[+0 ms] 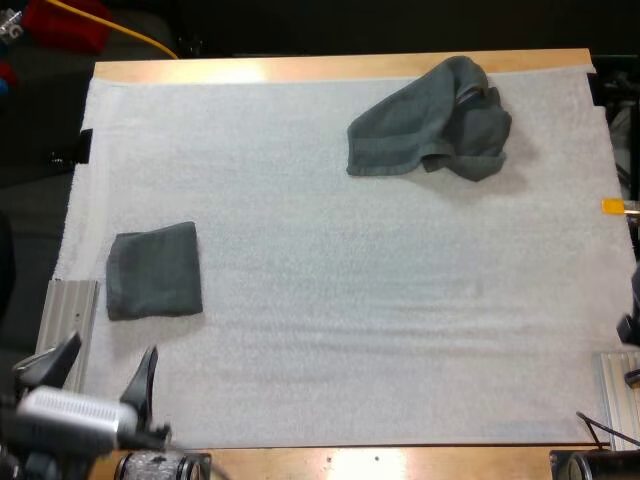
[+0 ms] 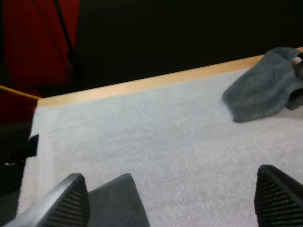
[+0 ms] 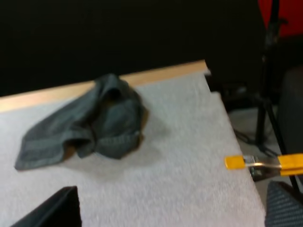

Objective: Pick towel from pile, fold and stack

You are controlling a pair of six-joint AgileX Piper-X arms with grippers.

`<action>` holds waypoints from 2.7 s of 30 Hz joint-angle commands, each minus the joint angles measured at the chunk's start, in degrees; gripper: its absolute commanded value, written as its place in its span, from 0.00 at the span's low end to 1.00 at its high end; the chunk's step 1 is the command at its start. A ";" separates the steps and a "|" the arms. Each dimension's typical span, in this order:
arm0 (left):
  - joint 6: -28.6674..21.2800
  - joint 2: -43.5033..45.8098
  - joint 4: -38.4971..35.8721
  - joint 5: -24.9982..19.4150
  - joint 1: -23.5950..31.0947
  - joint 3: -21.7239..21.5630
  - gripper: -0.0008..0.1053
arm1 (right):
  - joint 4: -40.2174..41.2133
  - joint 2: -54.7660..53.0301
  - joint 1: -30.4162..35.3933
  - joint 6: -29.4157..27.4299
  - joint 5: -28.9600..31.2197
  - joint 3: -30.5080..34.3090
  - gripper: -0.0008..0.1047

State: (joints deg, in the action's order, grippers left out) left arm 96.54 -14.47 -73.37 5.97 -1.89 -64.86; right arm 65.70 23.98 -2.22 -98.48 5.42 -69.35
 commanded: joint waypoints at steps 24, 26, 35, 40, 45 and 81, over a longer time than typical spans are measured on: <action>-2.71 23.56 -12.28 1.60 2.29 -3.72 0.66 | 11.41 -27.51 0.22 -1.13 -0.13 -0.29 0.72; -3.88 23.56 -12.76 2.85 3.49 -3.74 0.66 | 14.88 -27.41 0.22 -1.13 0.47 -1.19 0.72; -4.85 23.44 -12.01 5.74 2.89 -2.21 0.66 | 11.15 -27.41 0.22 -2.04 1.16 2.19 0.72; -5.19 23.44 -9.00 5.19 1.73 3.13 0.66 | 4.93 -27.41 0.22 -2.04 1.15 8.12 0.72; -5.19 23.33 -0.34 5.20 1.64 11.81 0.66 | -1.88 -27.13 0.22 -1.80 1.15 15.76 0.72; -5.19 23.09 11.55 6.73 1.64 33.67 0.66 | -3.92 -26.89 0.22 -1.14 1.15 37.79 0.72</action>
State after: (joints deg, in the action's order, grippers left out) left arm 91.42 0.76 -62.71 12.37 -0.05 -30.93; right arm 61.92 -0.36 -2.22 -99.59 6.29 -31.27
